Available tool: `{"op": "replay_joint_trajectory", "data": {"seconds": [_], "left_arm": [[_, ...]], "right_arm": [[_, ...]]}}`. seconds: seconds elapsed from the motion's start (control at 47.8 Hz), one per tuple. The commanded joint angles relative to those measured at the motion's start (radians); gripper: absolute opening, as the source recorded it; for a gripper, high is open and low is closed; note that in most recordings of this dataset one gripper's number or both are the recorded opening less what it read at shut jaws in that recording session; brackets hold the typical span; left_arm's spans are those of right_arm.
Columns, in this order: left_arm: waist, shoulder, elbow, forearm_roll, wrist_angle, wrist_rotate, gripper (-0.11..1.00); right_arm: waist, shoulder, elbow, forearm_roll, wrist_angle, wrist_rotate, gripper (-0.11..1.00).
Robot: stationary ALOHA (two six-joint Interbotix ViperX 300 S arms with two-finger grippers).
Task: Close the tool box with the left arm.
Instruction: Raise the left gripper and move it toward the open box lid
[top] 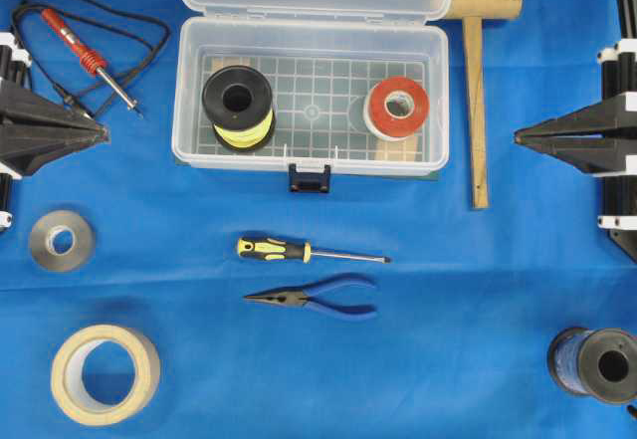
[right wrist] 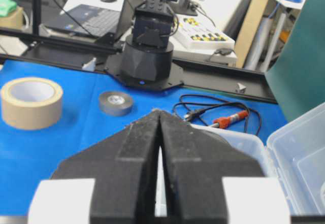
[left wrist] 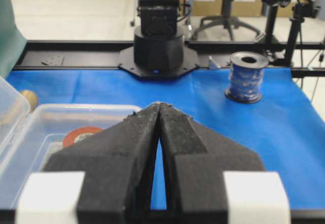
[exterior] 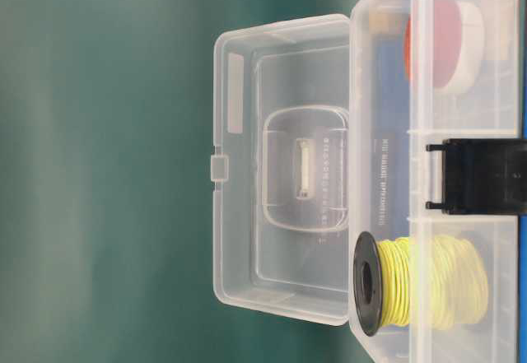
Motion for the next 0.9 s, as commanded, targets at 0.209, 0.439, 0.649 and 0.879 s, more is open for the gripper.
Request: {"op": "replay_joint_trajectory", "data": {"seconds": [0.209,0.439,0.649,0.879], "left_arm": [[0.028,0.026,-0.100,-0.037,0.040,0.025,0.00],[0.133,0.097,-0.290,-0.041,0.324,0.025,0.00],[0.249,0.225,-0.503,-0.034,0.545,0.066,0.01],[0.420,0.390,-0.646,-0.034,0.634,0.158,0.34]], "right_arm": [[-0.009,0.021,-0.066,-0.005,0.071,0.006,0.00],[-0.020,0.023,-0.074,0.002,0.126,0.008,0.00],[-0.020,0.040,-0.071,0.002,0.135,0.009,0.00],[-0.020,0.064,-0.066,0.002,0.137,0.009,0.00]]}}
